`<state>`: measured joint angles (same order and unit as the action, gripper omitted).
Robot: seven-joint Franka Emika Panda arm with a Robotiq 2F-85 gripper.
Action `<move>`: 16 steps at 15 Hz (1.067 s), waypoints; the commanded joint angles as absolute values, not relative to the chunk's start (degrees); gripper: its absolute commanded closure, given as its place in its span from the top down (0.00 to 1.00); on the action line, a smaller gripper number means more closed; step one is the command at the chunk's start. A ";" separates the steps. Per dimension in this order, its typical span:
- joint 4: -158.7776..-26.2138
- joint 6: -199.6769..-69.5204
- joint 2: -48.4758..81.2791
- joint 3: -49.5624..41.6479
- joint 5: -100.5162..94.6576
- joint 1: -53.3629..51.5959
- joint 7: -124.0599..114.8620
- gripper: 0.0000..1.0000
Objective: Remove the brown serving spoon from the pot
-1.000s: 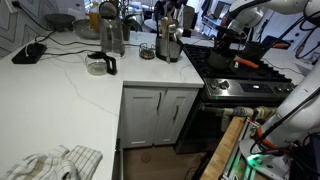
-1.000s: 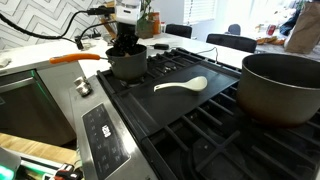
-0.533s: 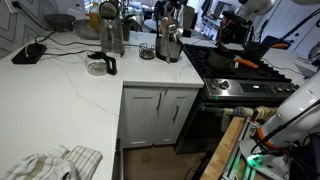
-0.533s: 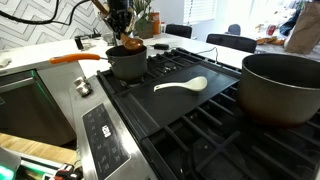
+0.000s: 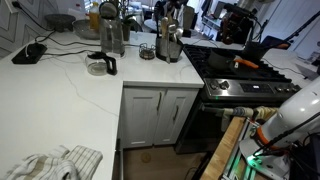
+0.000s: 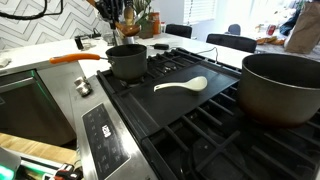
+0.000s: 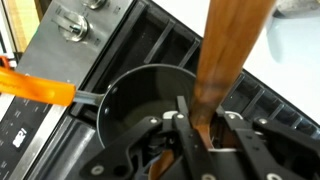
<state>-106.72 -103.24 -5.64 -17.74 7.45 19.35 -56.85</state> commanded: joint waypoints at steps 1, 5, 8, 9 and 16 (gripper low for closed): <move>-108.70 -103.02 -8.47 -19.12 1.68 20.95 -54.08 0.06; -109.66 -103.47 -8.51 -22.82 0.44 24.43 -52.46 0.06; -108.97 -103.70 -6.03 -26.47 1.23 27.61 -53.16 0.06; -108.61 -103.97 -4.95 -27.78 1.45 28.74 -53.65 0.06; -109.53 -110.91 2.53 -32.34 3.51 31.88 -48.57 0.06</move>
